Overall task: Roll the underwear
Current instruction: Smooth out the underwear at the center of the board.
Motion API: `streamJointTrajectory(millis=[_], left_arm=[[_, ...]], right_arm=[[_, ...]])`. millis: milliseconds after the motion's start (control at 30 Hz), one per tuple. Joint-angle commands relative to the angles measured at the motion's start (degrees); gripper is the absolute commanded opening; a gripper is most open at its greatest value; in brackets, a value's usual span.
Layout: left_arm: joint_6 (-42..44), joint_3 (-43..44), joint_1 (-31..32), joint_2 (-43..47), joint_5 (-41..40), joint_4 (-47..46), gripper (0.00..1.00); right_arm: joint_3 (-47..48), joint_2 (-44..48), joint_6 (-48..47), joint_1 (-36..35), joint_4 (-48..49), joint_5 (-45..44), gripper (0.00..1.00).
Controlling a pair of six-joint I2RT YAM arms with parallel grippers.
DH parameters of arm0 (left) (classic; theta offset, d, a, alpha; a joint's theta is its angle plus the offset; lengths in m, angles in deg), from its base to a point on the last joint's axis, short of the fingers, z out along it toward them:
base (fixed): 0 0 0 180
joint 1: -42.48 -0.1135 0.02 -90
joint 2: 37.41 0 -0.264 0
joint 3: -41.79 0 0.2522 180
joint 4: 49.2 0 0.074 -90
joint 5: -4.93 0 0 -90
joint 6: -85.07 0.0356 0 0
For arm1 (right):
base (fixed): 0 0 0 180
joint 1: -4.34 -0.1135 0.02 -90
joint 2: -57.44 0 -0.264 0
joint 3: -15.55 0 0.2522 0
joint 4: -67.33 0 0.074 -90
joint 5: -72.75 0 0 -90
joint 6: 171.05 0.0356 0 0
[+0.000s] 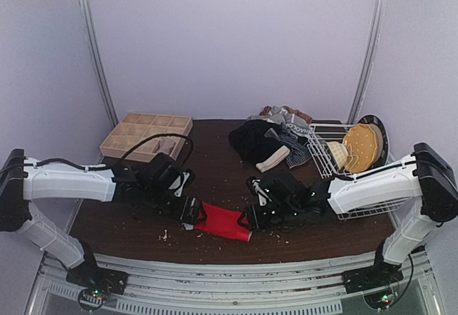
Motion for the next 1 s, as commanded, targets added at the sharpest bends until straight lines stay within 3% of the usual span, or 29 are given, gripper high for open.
streamJointTrajectory(millis=[0, 133, 367, 633, 767, 967], left_arm=[[-2.27, -1.63, -0.1, 0.37, -3.16, -2.12, 0.98], [-2.19, -2.41, -0.56, -0.88, -3.27, -3.24, 0.92], [-1.87, -4.37, -2.23, -1.82, -0.29, -7.54, 0.65], [-0.88, -4.41, -2.99, -4.76, 1.36, -9.61, 0.54], [-0.61, -4.72, -3.52, -5.65, 2.64, -11.02, 0.43], [0.37, -4.87, -4.07, -5.7, 2.21, -10.26, 0.22]], right_arm=[[-1.16, 2.2, 5.78, -0.69, -0.81, -1.11, 0.51], [-2.59, 0.28, 10.41, -0.77, 0.79, 0.26, 0.52], [-4.99, -3.14, 16.14, -0.8, 7.01, 1.94, 0.5], [-4.47, -6.37, 18.0, -0.65, 9.28, 3.13, 0.47], [-4.76, -7.22, 18.74, -0.66, 10.12, 3.57, 0.36], [-6.01, -6.78, 19.37, -0.63, 10.77, 2.81, 0.08]])
